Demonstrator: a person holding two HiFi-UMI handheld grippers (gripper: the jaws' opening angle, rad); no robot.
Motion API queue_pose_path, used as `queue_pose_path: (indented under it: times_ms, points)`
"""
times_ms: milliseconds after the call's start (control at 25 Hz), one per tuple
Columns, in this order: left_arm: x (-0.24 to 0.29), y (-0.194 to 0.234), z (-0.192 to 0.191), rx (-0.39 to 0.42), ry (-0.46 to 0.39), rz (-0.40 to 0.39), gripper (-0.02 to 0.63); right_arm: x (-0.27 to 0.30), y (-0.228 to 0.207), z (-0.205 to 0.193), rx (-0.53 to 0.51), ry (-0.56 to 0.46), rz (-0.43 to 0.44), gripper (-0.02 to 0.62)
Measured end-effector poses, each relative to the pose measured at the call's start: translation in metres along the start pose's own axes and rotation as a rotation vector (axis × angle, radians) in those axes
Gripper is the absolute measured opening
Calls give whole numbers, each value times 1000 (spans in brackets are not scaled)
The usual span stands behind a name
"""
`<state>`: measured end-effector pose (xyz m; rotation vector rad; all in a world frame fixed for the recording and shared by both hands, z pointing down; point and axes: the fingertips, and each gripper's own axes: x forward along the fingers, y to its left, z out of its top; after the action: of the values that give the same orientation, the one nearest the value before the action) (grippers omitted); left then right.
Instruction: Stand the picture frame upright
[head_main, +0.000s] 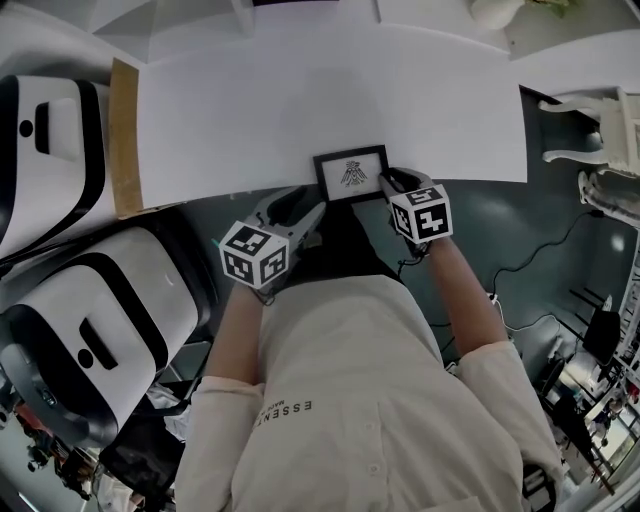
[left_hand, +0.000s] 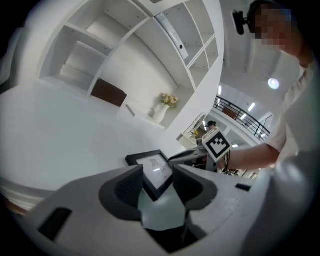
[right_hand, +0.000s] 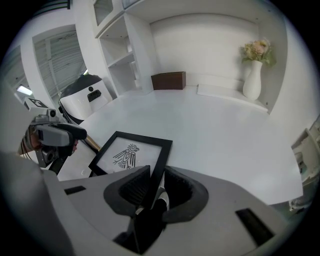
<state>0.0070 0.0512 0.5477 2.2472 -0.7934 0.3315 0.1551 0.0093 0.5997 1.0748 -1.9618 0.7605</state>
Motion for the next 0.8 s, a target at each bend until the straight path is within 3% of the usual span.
queue_pose_path:
  times_ms: [160,360,520,800]
  points:
    - [17,5,-14,-170,12,-36,183,-1,-2,-2,7,-5,7,98]
    - [26,23,-22,-415,-20,-17,181,-1,-1,-1,-9,-6,16,98]
    - [40,21,-31,-585,7,-102,179,-2,-2,-1,-21,-1,26,98]
    - [59,25,-35,-745,-10,-173,166,0,-2,0,-33,4,42,98]
